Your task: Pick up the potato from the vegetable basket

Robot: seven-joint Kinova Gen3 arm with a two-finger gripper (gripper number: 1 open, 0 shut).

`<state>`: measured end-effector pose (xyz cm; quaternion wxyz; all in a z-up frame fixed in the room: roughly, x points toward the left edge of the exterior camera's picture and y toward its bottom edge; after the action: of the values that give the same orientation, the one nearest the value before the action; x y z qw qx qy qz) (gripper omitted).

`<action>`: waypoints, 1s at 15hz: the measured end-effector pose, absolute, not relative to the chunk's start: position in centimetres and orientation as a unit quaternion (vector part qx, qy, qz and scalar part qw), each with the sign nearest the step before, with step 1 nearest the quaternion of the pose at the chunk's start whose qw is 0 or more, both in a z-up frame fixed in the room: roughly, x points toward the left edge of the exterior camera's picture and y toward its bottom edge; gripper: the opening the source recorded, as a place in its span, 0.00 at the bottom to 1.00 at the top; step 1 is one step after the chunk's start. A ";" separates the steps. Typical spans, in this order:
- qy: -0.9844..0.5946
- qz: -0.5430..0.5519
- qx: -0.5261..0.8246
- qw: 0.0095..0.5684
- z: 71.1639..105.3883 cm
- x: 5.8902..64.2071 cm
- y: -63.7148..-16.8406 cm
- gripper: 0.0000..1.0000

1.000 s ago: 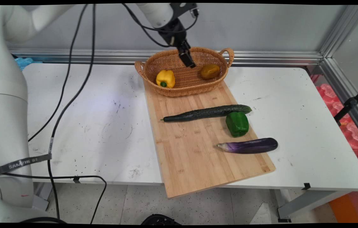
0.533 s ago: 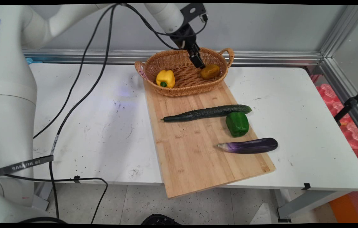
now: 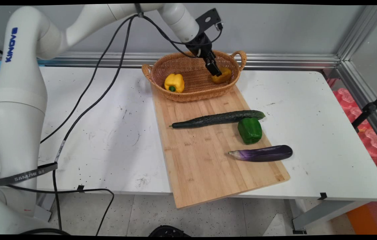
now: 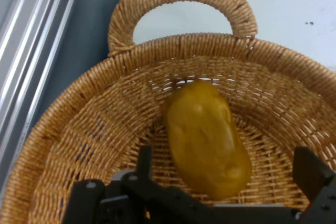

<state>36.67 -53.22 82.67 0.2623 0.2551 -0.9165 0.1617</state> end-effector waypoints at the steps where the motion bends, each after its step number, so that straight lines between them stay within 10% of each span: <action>1: -0.916 0.160 0.255 0.264 82.3 36.7 -53.5 1.00; 15: -0.908 0.151 0.267 0.285 78.7 36.3 -55.8 1.00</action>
<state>36.31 -55.84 78.73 0.2845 0.2665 -0.9084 0.1513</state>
